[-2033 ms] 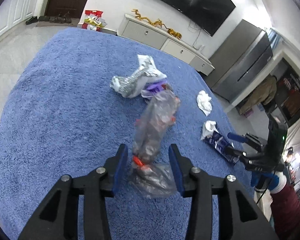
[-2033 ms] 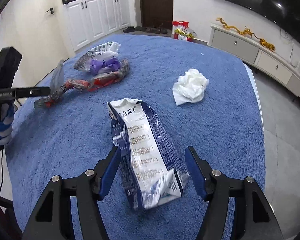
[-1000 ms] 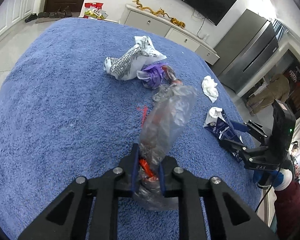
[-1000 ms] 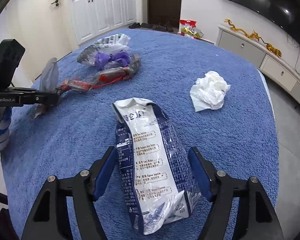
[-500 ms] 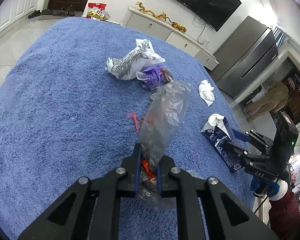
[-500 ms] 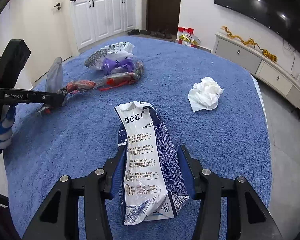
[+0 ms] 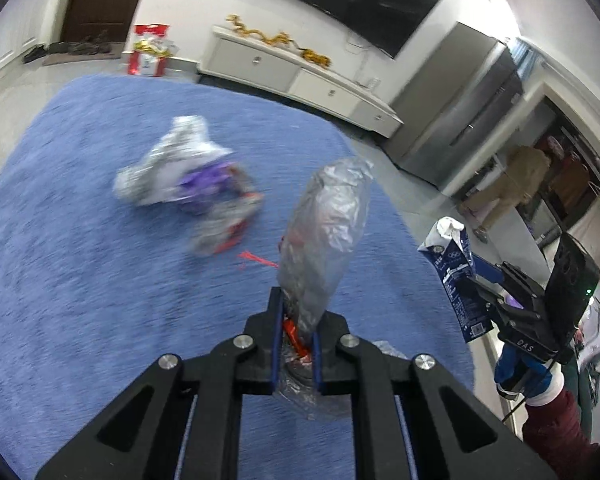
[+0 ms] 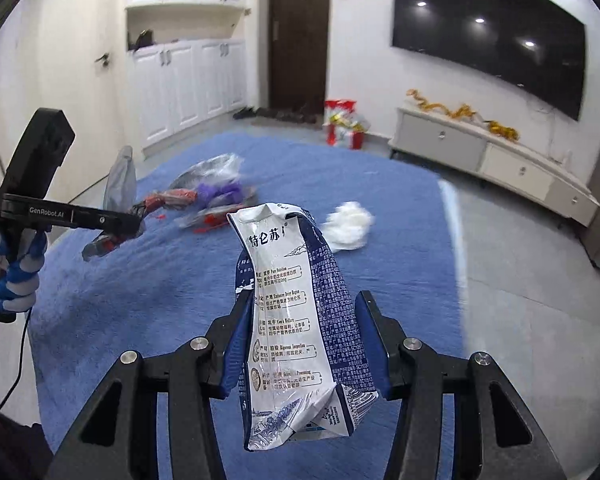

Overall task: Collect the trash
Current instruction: 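Carry both items over the bin and open both tools to drop them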

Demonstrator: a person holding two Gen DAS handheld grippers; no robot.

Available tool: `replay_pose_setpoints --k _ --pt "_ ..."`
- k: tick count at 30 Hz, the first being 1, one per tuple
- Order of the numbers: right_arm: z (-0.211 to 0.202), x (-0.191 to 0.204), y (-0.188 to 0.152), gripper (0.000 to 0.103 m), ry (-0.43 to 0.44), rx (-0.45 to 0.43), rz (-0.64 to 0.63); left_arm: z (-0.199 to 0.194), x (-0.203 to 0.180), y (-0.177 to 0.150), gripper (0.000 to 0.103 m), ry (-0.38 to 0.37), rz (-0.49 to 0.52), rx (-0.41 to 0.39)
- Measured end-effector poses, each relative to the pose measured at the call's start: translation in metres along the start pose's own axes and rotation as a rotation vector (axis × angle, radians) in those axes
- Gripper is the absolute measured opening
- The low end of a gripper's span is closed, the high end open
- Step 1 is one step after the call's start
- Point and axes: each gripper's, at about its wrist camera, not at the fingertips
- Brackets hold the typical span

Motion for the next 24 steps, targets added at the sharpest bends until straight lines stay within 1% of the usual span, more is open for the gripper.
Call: replay_pose_setpoints --k 1,5,8,12,13,15,19,21,22,24 --pt "-0.007 -0.009 -0.003 0.05 -0.016 -0.008 0.016 0.003 -0.008 0.003 0.011 -0.008 0.011 0.005" --pt "-0.035 -0.052 -0.024 0.05 -0.097 -0.024 0.093 0.028 -0.064 0.022 0.011 -0.057 0.093 0.046" --pt "-0.057 -0.092 -0.049 0.05 -0.171 -0.025 0.17 0.054 -0.112 0.035 0.011 -0.089 0.162 0.086" --pt "-0.071 -0.139 -0.085 0.05 -0.263 0.001 0.264 0.093 -0.176 0.047 0.011 -0.118 0.256 0.151" --pt "-0.072 -0.151 -0.094 0.05 -0.283 0.012 0.29 0.108 -0.198 0.049 0.011 -0.122 0.286 0.177" --pt "-0.072 -0.174 -0.115 0.05 -0.32 0.035 0.344 0.13 -0.225 0.05 0.011 -0.128 0.316 0.215" --pt "-0.061 -0.22 -0.153 0.051 -0.376 0.081 0.452 0.188 -0.287 0.047 0.011 -0.145 0.374 0.303" --pt "-0.049 -0.238 -0.168 0.051 -0.393 0.105 0.495 0.21 -0.309 0.043 0.011 -0.154 0.391 0.337" --pt "-0.044 -0.248 -0.175 0.051 -0.397 0.116 0.515 0.226 -0.323 0.039 0.011 -0.15 0.407 0.357" --pt "-0.034 -0.263 -0.187 0.051 -0.398 0.132 0.555 0.251 -0.339 0.035 0.011 -0.144 0.413 0.385"
Point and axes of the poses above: each gripper's, at about its wrist camera, not at the fingertips, and z roughly the way its jaws point, x to its left, y to its top, and after that the axes turned 4 degrees about x, right-handed
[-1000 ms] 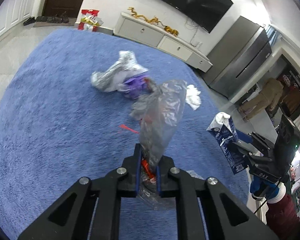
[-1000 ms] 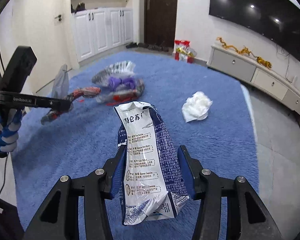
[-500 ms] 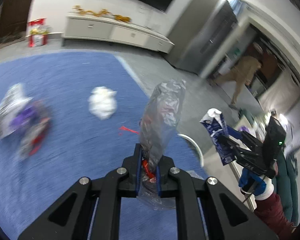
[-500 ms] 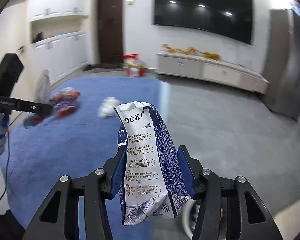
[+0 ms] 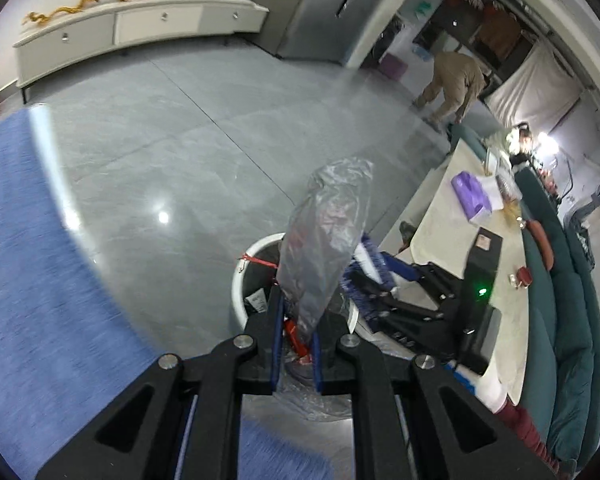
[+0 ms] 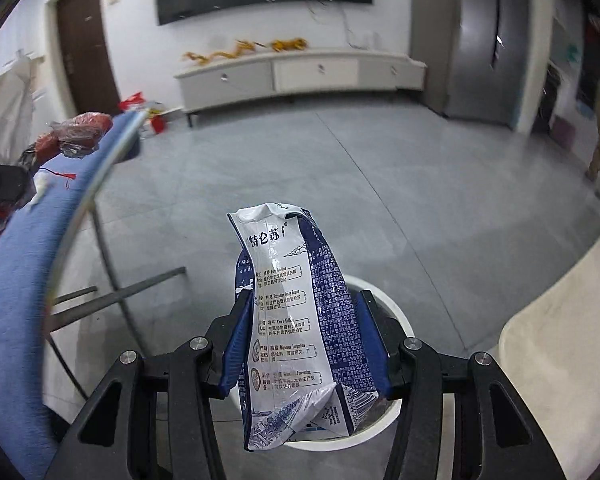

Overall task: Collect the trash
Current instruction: 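Carry both items over the bin and open both tools to drop them, then move both tools back over the rug toward the tissue and wrapper pile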

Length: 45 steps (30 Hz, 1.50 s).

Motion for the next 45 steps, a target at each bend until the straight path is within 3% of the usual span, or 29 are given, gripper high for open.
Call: replay_pose_setpoints --k 5,8,10,14,18,25,30,38,41,45 --pt "0.043 -0.022 -0.002 0.053 -0.01 0.049 0.063 0.053 -0.01 0.023 0.014 -0.012 -0.033 0.053" --pt "0.048 -0.032 -0.019 0.064 -0.038 0.062 0.085 0.077 -0.012 0.029 0.017 -0.038 -0.062 0.082" --pt "0.048 -0.035 -0.025 0.065 -0.049 0.066 0.089 0.089 -0.014 0.031 0.022 -0.05 -0.072 0.09" --pt "0.04 -0.04 -0.037 0.069 -0.065 0.073 0.091 0.091 -0.016 0.028 0.042 -0.066 -0.081 0.085" --pt "0.023 -0.044 -0.043 0.071 -0.072 0.062 0.112 0.079 -0.016 0.02 0.042 -0.074 -0.079 0.069" --pt "-0.023 -0.035 -0.054 0.071 -0.057 0.02 0.126 0.028 -0.008 0.002 0.042 -0.087 -0.08 -0.001" --pt "-0.067 -0.012 -0.051 0.074 -0.035 -0.043 0.096 -0.033 0.0 -0.019 0.042 -0.074 -0.059 -0.107" --pt "-0.142 0.032 -0.035 0.088 0.007 -0.188 0.025 -0.147 0.032 -0.071 0.043 0.045 -0.001 -0.294" --pt "-0.161 0.051 -0.029 0.097 0.019 -0.232 0.0 -0.184 0.052 -0.093 0.047 0.111 -0.002 -0.346" --pt "-0.181 0.082 -0.021 0.101 0.056 -0.278 -0.024 -0.229 0.086 -0.128 0.051 0.19 -0.031 -0.418"
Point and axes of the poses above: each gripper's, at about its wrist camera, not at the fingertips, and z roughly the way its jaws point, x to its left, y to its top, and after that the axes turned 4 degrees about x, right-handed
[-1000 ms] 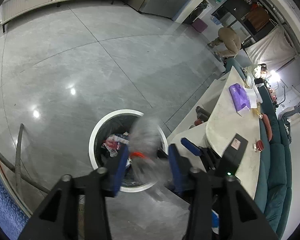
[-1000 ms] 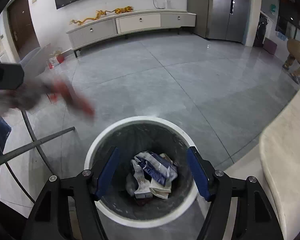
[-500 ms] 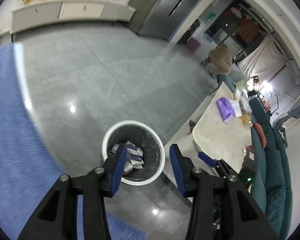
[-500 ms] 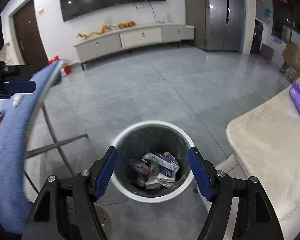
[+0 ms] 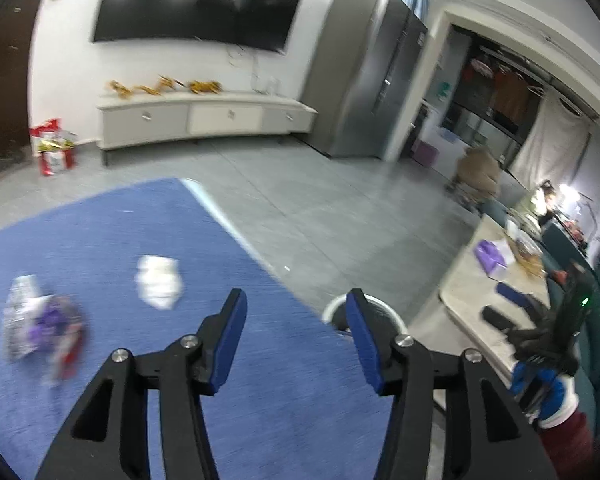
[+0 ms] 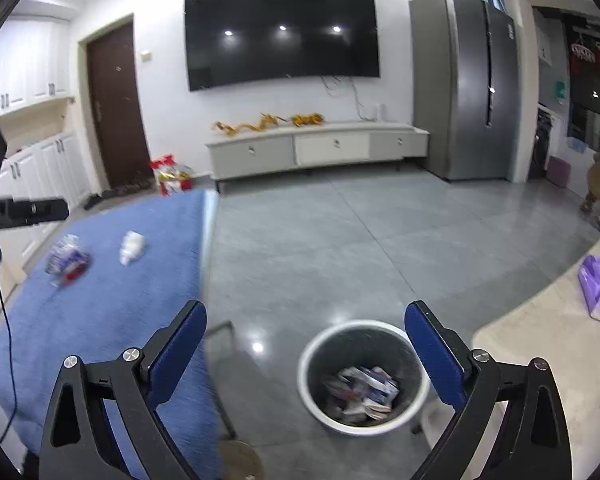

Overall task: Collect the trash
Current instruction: 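Move both tools back over the rug toward the tissue and wrapper pile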

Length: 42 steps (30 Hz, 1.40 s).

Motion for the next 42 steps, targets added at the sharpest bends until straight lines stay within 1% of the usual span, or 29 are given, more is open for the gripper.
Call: replay_pose_setpoints --k 4,7,11,14,17,20,25,29,33,36,42 --pt "-0.011 0.025 0.015 0.103 0.044 -0.041 -0.009 -0.036 0.042 -0.019 0.052 0.078 -0.02 -0.033" --pt "-0.018 0.044 0.028 0.103 0.088 -0.069 -0.006 -0.056 0.07 -0.03 0.053 0.118 -0.043 -0.044" --pt "-0.021 0.073 0.044 0.103 0.139 -0.102 -0.02 -0.085 0.106 -0.046 0.063 0.194 -0.089 -0.081" --pt "-0.02 0.094 0.049 0.103 0.159 -0.121 -0.051 -0.105 0.129 -0.055 0.065 0.244 -0.123 -0.114" --pt "-0.018 0.115 0.055 0.103 0.174 -0.122 -0.085 -0.122 0.152 -0.064 0.069 0.286 -0.157 -0.142" --pt "-0.013 0.131 0.057 0.103 0.189 -0.115 -0.113 -0.137 0.178 -0.076 0.071 0.319 -0.203 -0.159" --pt "0.0 0.153 0.061 0.103 0.232 -0.086 -0.146 -0.147 0.216 -0.095 0.071 0.358 -0.282 -0.159" --pt "0.014 0.17 0.063 0.103 0.242 -0.057 -0.179 -0.147 0.239 -0.108 0.071 0.367 -0.327 -0.139" --pt "0.039 0.183 0.063 0.103 0.251 0.002 -0.196 -0.13 0.254 -0.114 0.071 0.367 -0.327 -0.096" --pt "0.059 0.198 0.063 0.103 0.253 0.041 -0.222 -0.107 0.259 -0.11 0.071 0.353 -0.318 -0.062" --pt "0.1 0.224 0.065 0.103 0.277 0.108 -0.26 -0.06 0.268 -0.087 0.071 0.335 -0.274 -0.017"
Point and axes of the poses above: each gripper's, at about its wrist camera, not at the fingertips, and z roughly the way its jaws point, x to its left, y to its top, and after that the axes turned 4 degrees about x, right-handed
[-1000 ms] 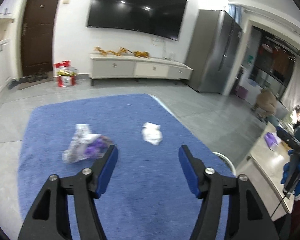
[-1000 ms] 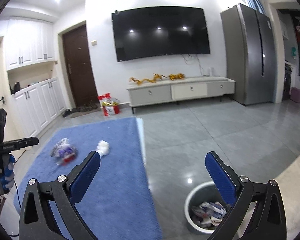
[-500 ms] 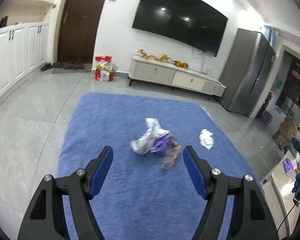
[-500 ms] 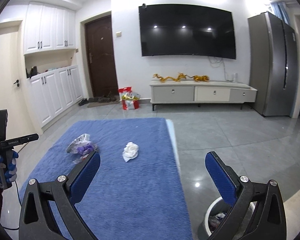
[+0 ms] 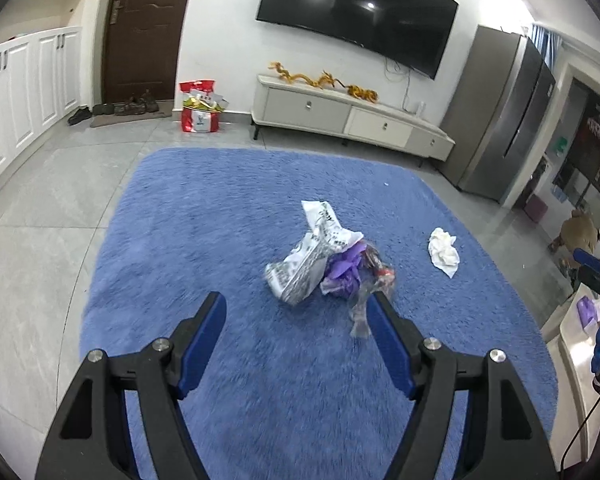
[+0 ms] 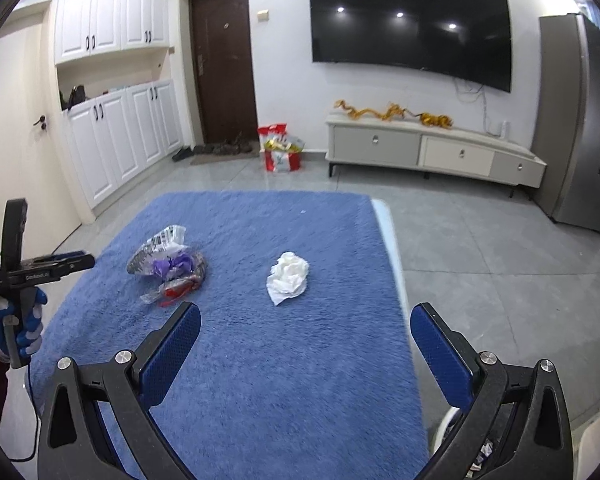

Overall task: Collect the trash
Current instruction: 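Move both tools back over the rug toward the tissue and wrapper pile, then grasp the white printed snack bag with the left tool while the right tool grasps the white tissue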

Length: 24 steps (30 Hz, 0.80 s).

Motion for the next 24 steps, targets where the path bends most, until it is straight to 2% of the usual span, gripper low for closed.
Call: replay_pose_setpoints --k 6,10,13,14,18,24 --pt "0.055 0.009 0.008 0.103 0.028 0.082 -0.026 0.047 -0.005 0.024 0.071 0.009 0.03 0.052" --pt "0.086 0.013 0.011 0.103 0.04 0.128 -0.033 0.077 -0.002 0.036 0.069 0.009 0.009 0.098" --pt "0.106 0.017 0.011 0.103 0.048 0.16 -0.047 0.098 0.005 0.04 0.059 -0.009 -0.025 0.137" --pt "0.112 0.018 0.011 0.103 0.047 0.169 -0.052 0.102 0.006 0.04 0.051 -0.007 -0.03 0.145" --pt "0.135 0.022 0.011 0.103 0.042 0.198 -0.071 0.117 0.014 0.039 0.039 -0.013 -0.069 0.174" --pt "0.162 0.02 0.017 0.099 0.026 0.211 -0.071 0.116 0.028 0.037 0.032 -0.046 -0.139 0.145"
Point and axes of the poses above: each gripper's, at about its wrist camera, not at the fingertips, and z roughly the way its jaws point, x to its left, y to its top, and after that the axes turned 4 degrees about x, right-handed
